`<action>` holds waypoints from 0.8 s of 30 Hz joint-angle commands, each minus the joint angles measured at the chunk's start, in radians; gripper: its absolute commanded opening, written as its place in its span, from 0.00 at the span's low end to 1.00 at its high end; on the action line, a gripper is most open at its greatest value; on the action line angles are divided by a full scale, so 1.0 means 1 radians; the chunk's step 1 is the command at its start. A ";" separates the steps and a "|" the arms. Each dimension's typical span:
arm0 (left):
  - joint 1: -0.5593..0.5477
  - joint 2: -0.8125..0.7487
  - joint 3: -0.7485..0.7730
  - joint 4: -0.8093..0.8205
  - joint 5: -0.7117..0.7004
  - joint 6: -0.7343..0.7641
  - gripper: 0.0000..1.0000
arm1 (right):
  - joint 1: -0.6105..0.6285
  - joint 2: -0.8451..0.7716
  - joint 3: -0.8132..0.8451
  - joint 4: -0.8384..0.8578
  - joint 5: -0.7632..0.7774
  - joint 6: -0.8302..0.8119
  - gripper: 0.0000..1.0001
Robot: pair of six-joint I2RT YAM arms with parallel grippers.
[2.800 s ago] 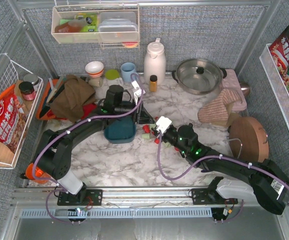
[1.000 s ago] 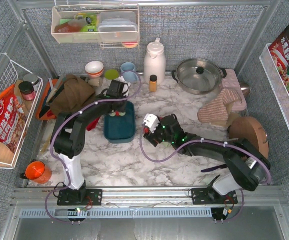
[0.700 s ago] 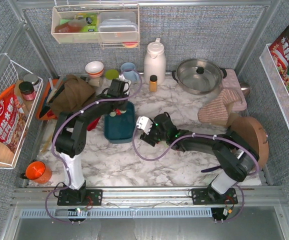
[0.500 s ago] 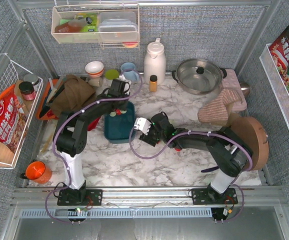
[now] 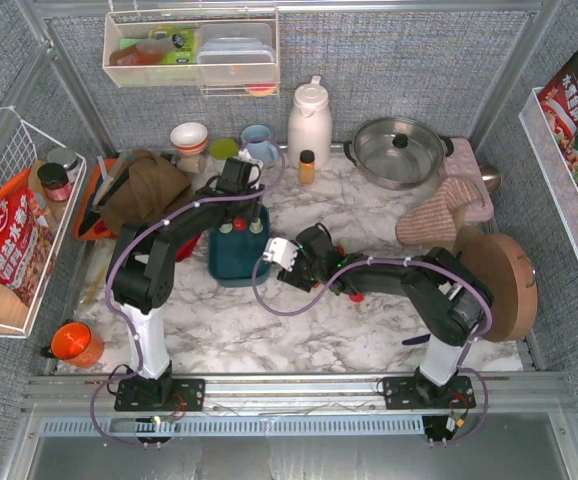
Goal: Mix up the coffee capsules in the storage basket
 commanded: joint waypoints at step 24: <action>-0.120 -0.422 -0.288 0.199 0.239 0.020 0.99 | -0.011 -0.349 -0.323 0.474 0.002 0.208 0.27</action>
